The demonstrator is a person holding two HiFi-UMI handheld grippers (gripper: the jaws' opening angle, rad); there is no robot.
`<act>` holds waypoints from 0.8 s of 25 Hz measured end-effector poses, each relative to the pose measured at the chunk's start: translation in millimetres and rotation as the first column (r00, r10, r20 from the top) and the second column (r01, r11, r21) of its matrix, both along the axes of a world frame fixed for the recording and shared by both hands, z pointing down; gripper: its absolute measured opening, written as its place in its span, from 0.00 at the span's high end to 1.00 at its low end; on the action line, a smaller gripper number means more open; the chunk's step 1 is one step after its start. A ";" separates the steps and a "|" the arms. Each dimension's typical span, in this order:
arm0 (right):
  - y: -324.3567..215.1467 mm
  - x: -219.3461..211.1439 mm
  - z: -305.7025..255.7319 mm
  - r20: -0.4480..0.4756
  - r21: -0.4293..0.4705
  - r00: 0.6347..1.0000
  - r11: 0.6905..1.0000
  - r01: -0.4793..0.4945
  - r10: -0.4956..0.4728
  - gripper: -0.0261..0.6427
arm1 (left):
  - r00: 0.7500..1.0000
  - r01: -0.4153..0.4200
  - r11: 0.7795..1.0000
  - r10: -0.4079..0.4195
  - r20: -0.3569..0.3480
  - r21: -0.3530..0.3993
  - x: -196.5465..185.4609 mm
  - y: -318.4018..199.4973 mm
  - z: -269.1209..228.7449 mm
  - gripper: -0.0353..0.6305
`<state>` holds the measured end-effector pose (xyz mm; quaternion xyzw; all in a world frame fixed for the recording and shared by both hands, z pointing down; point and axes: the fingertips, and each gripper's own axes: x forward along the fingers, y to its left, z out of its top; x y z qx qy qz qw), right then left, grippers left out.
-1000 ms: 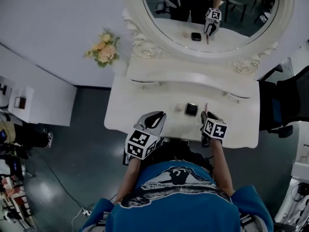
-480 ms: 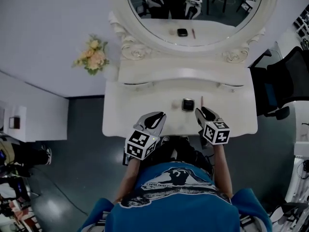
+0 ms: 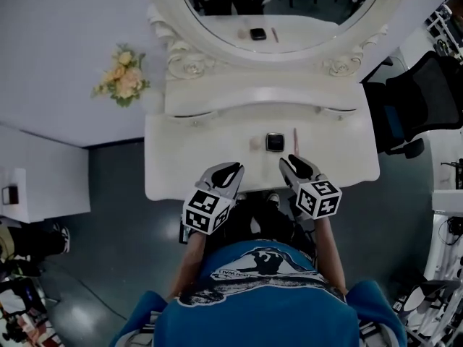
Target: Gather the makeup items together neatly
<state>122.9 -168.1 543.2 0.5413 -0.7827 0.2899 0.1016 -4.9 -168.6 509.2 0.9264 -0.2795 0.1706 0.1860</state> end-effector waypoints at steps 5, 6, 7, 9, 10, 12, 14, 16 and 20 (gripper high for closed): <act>5.9 -12.9 -8.5 0.033 0.018 0.999 0.999 0.032 -0.032 0.77 | 1.000 0.013 1.000 -0.013 -0.012 0.011 2.2 -0.4 -3.7 0.88; 6.9 -15.2 -11.3 0.034 0.025 0.999 0.999 0.042 -0.043 0.77 | 1.000 0.019 1.000 -0.019 -0.015 0.016 2.8 -0.1 -5.9 0.88; 7.7 -16.6 -14.6 0.032 0.035 0.998 0.998 0.051 -0.052 0.77 | 1.000 0.025 0.999 -0.024 -0.017 0.021 3.7 0.4 -8.1 0.88; 9.9 -18.0 -21.8 0.028 0.055 0.997 0.996 0.070 -0.071 0.77 | 0.999 0.038 0.999 -0.038 -0.023 0.032 5.8 2.8 -12.4 0.88; 11.9 -18.5 -25.5 0.028 0.066 0.996 0.995 0.081 -0.083 0.77 | 0.999 0.047 0.998 -0.046 -0.027 0.036 6.9 4.7 -14.2 0.88; 18.0 -18.5 -32.6 0.027 0.086 0.994 0.991 0.107 -0.109 0.77 | 0.997 0.067 0.997 -0.066 -0.029 0.043 9.6 9.2 -17.3 0.88; 26.3 -16.0 -38.4 0.019 0.102 0.991 0.986 0.131 -0.134 0.77 | 0.996 0.087 0.995 -0.086 -0.029 0.049 14.3 15.2 -19.8 0.88; 37.1 -12.1 -41.6 0.009 0.113 0.988 0.982 0.153 -0.155 0.77 | 0.994 0.106 0.993 -0.104 -0.030 0.055 21.1 24.9 -22.6 0.88; 62.1 -3.5 -42.1 0.015 0.123 0.979 0.972 0.199 -0.202 0.77 | 0.993 0.118 0.991 -0.116 -0.025 0.068 41.0 55.5 -28.4 0.88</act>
